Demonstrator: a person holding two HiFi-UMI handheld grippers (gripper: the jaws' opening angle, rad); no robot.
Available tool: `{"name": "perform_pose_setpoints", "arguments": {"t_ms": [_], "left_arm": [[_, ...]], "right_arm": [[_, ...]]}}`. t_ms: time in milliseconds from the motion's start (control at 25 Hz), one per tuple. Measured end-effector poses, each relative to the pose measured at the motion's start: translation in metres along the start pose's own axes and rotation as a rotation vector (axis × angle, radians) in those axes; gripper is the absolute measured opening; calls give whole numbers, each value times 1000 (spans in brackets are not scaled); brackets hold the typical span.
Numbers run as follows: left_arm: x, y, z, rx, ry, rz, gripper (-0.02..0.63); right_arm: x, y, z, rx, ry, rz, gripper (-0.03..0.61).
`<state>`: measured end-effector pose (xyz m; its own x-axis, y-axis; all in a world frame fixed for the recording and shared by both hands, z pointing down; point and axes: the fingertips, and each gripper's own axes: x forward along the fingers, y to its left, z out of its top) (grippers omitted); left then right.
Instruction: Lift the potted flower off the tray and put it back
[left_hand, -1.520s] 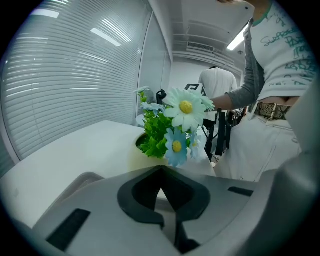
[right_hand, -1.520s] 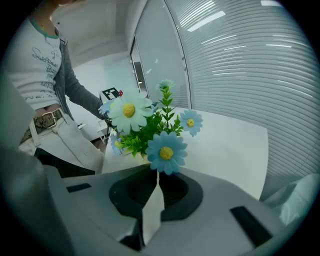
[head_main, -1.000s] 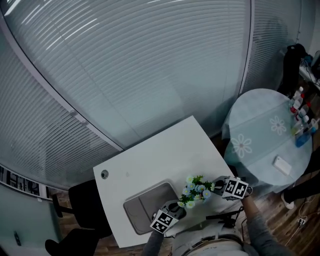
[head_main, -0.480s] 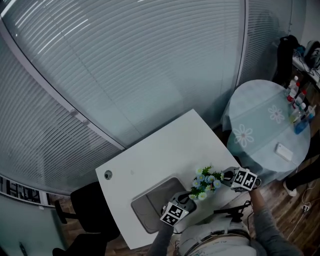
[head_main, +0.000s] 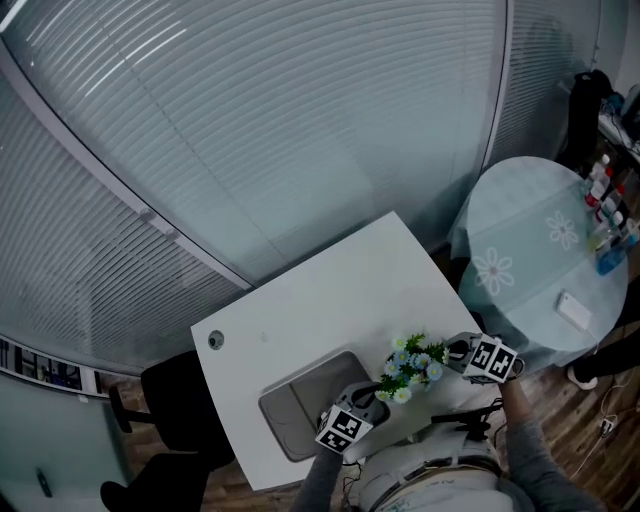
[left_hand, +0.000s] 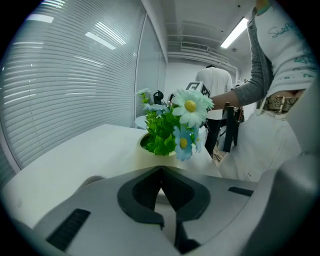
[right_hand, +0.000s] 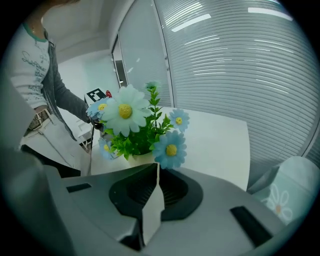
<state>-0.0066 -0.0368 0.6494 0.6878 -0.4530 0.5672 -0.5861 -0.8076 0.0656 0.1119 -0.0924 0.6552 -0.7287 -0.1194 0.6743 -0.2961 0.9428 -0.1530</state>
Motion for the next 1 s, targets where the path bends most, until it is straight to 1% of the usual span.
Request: {"name": "perform_pose_setpoints", "arguments": {"t_ms": [200, 280, 400, 520, 800, 840, 880, 960, 1000], "left_arm": [[0, -7, -2, 1, 55, 33, 12], [-1, -7, -2, -21, 62, 56, 12], [3, -7, -7, -53, 71, 79, 12], [6, -8, -10, -72, 72, 80, 12], [9, -7, -7, -95, 73, 70, 15], [9, -6, -7, -102, 75, 70, 22], [10, -5, -8, -110, 75, 70, 43], [10, -5, -9, -123, 75, 69, 106], [10, -4, -9, -128, 74, 68, 126]], "right_arm": [[4, -1, -5, -41, 16, 102, 26], [7, -2, -9, -74, 26, 137, 26], [9, -5, -10, -93, 28, 174, 26], [10, -3, -7, -116, 34, 212, 26], [10, -5, 1, -183, -2, 274, 28], [10, -5, 2, -184, 2, 283, 29], [10, -5, 3, -183, 10, 292, 29], [10, -4, 5, -184, 13, 309, 35], [10, -3, 5, -185, 21, 315, 71]]}}
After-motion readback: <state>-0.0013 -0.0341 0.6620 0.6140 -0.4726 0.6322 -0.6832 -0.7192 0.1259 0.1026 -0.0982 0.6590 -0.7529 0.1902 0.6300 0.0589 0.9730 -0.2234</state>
